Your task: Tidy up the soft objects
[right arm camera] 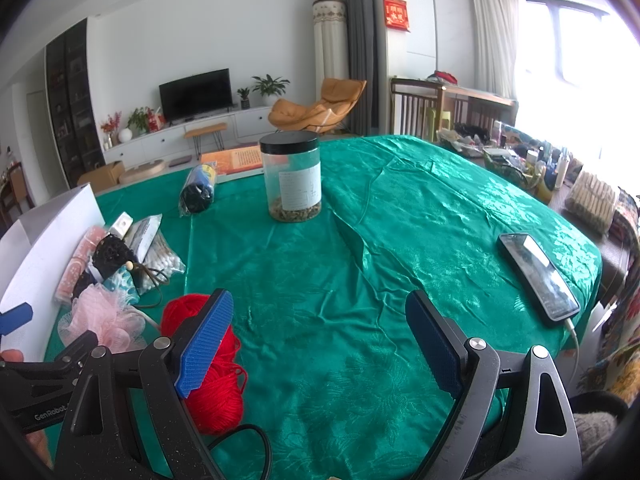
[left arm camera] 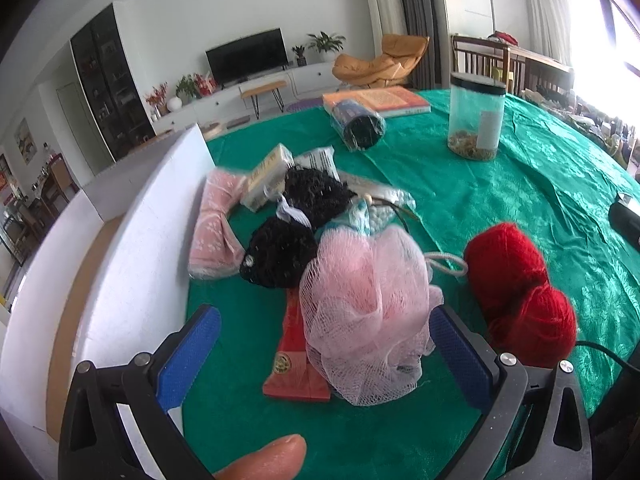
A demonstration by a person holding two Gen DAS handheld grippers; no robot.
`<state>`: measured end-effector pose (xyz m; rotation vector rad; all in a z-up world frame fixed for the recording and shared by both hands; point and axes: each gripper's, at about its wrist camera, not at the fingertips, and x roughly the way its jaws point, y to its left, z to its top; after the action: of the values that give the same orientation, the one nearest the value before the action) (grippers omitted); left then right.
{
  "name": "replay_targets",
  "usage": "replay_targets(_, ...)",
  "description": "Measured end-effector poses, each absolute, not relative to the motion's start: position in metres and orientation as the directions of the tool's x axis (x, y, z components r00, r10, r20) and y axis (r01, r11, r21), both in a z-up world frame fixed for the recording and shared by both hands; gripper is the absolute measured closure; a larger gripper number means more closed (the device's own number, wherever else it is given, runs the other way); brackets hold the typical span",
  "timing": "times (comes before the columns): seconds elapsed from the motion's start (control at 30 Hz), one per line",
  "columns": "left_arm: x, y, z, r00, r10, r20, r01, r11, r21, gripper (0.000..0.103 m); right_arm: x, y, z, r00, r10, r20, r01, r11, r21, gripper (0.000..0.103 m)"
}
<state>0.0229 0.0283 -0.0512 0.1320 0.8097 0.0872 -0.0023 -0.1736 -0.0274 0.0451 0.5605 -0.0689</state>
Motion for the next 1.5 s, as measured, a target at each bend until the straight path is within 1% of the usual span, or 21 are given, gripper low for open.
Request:
replay_targets(0.17, 0.031, 0.036, -0.077, 0.613, 0.102, -0.784, -0.014, 0.993, 0.118, 0.0, -0.001, -0.173, -0.028, 0.845, -0.051, -0.532, 0.077, 0.997, 0.026, 0.013)
replay_targets(0.37, 0.033, 0.041, -0.101, 0.562, 0.088, -0.823, -0.004, 0.995, 0.104, 0.0, -0.002, -0.166, -0.033, 0.839, 0.001, -0.545, 0.016, 1.0, 0.025, 0.013)
replay_targets(0.5, 0.034, 0.046, -0.104, 0.567, 0.055, -0.822, -0.005, 0.998, 0.063, 0.0, -0.002, -0.151, -0.036, 0.825, 0.072, -0.56, -0.08, 0.997, 0.01, 0.013)
replay_targets(0.63, 0.034, 0.055, -0.107, 0.558, 0.004, -0.83, -0.006, 1.0, 0.001, 0.0, -0.005, -0.127, -0.04, 0.801, 0.132, -0.584, -0.191, 0.981, -0.039, 0.013)
replay_targets(0.8, 0.035, 0.055, -0.106, 0.558, 0.0, -0.83, 0.006, 1.0, 0.004, 0.0, -0.006, -0.111, -0.042, 0.786, 0.136, -0.603, -0.241, 0.966, -0.096, 0.013)
replay_targets(1.0, 0.032, 0.056, -0.106, 0.563, -0.008, -0.827, 0.016, 1.0, 0.002, 0.0, -0.001, -0.113, -0.045, 0.753, 0.161, -0.638, -0.269, 0.96, -0.074, 0.013)
replay_targets(1.1, 0.032, 0.057, -0.106, 0.561, -0.017, -0.827, 0.031, 1.0, 0.0, 0.0, 0.002, -0.109, -0.049, 0.724, 0.189, -0.664, -0.304, 0.951, -0.061, 0.013)
replay_targets(1.17, 0.033, 0.058, -0.106, 0.557, -0.023, -0.83, 0.04, 0.999, 0.0, 0.0, 0.004, -0.104, -0.055, 0.688, 0.194, -0.699, -0.331, 0.941, -0.065, 0.013)
replay_targets(1.27, 0.033, 0.059, -0.105, 0.553, -0.026, -0.833, 0.047, 0.999, -0.001, 0.0, 0.02, -0.093, -0.076, 0.567, 0.182, -0.804, -0.387, 0.92, -0.065, 0.013)
replay_targets(1.3, 0.033, 0.059, -0.105, 0.553, -0.028, -0.833, 0.049, 0.999, -0.001, 0.0, 0.027, -0.094, -0.082, 0.543, 0.167, -0.823, -0.377, 0.924, -0.061, 0.014)
replay_targets(1.33, 0.032, 0.059, -0.105, 0.555, -0.029, -0.831, 0.051, 0.999, -0.001, 0.0, 0.033, -0.1, -0.083, 0.552, 0.136, -0.823, -0.332, 0.941, -0.067, 0.015)
replay_targets(1.37, 0.032, 0.059, -0.106, 0.558, -0.03, -0.829, 0.052, 0.999, -0.001, 0.0, 0.044, -0.116, -0.08, 0.586, 0.105, -0.804, -0.241, 0.969, -0.05, 0.015)
replay_targets(1.47, 0.031, 0.058, -0.106, 0.561, -0.029, -0.827, 0.049, 0.999, -0.001, 0.0, 0.066, -0.183, -0.062, 0.692, 0.05, -0.72, 0.029, 0.995, 0.098, 0.014)
replay_targets(1.5, 0.031, 0.058, -0.106, 0.561, -0.029, -0.828, 0.048, 0.999, -0.002, 0.0, 0.067, -0.199, -0.057, 0.715, 0.032, -0.699, 0.081, 0.988, 0.128, 0.014)
